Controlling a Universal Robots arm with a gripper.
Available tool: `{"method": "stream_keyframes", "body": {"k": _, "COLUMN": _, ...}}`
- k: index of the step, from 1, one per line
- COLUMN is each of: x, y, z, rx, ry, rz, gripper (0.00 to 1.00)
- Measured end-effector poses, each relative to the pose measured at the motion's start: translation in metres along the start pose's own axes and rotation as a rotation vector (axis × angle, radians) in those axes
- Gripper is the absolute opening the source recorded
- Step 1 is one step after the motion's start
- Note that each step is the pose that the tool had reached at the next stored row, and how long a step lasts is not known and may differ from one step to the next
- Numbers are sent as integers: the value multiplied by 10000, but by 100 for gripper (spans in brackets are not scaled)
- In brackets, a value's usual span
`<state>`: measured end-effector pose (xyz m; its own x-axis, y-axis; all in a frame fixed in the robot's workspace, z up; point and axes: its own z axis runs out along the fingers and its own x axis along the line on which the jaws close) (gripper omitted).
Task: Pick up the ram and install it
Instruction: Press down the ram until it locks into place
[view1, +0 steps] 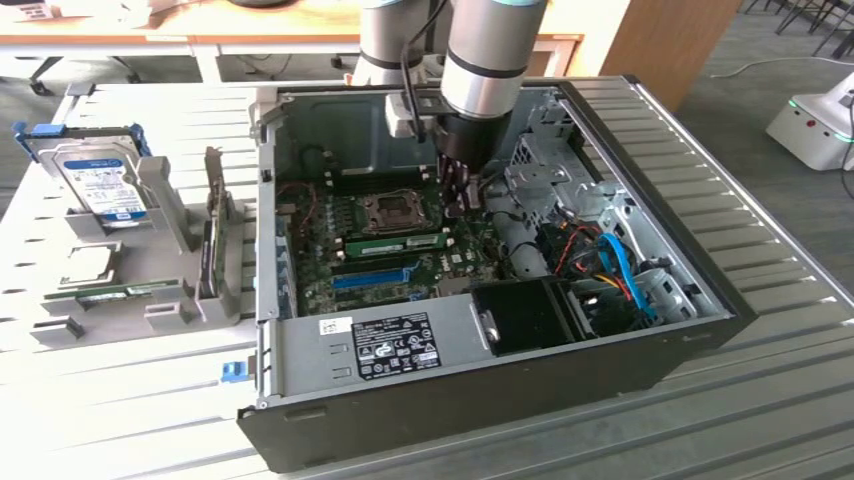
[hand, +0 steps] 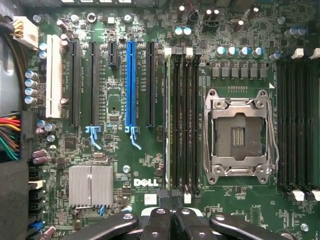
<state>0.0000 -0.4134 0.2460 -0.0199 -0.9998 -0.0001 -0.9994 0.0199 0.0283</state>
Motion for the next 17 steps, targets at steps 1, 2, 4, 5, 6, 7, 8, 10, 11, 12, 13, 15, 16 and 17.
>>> {"method": "stream_keyframes", "body": {"k": 1, "x": 0, "y": 0, "z": 9, "rx": 0, "ry": 1, "rz": 0, "gripper": 11}}
{"method": "stream_keyframes", "body": {"k": 2, "x": 0, "y": 0, "z": 19, "rx": 0, "ry": 0, "rz": 0, "gripper": 11}}
{"method": "stream_keyframes", "body": {"k": 4, "x": 0, "y": -1, "z": 38, "rx": -1, "ry": 1, "rz": 0, "gripper": 11}}
{"method": "stream_keyframes", "body": {"k": 5, "x": 0, "y": -1, "z": 49, "rx": 0, "ry": 0, "rz": 1, "gripper": 11}}
{"method": "stream_keyframes", "body": {"k": 6, "x": 0, "y": -2, "z": 57, "rx": -1, "ry": 1, "rz": 1, "gripper": 11}}
{"method": "stream_keyframes", "body": {"k": 7, "x": 0, "y": -2, "z": 66, "rx": 0, "ry": 0, "rz": 1, "gripper": 11}}
{"method": "stream_keyframes", "body": {"k": 8, "x": 0, "y": -2, "z": 74, "rx": 0, "ry": 0, "rz": 0, "gripper": 11}}
{"method": "stream_keyframes", "body": {"k": 10, "x": 0, "y": -2, "z": 89, "rx": 0, "ry": 0, "rz": 1, "gripper": 11}}
{"method": "stream_keyframes", "body": {"k": 11, "x": 0, "y": -2, "z": 94, "rx": 0, "ry": 1, "rz": 1, "gripper": 11}}
{"method": "stream_keyframes", "body": {"k": 12, "x": 0, "y": -3, "z": 100, "rx": 0, "ry": 0, "rz": 1, "gripper": 11}}
{"method": "stream_keyframes", "body": {"k": 13, "x": 0, "y": -3, "z": 106, "rx": 0, "ry": 1, "rz": 2, "gripper": 11}}
{"method": "stream_keyframes", "body": {"k": 15, "x": 0, "y": -3, "z": 116, "rx": 0, "ry": 1, "rz": 1, "gripper": 11}}
{"method": "stream_keyframes", "body": {"k": 16, "x": 0, "y": -3, "z": 121, "rx": 0, "ry": 1, "rz": 2, "gripper": 11}}
{"method": "stream_keyframes", "body": {"k": 17, "x": 0, "y": -3, "z": 126, "rx": -1, "ry": 1, "rz": 3, "gripper": 11}}
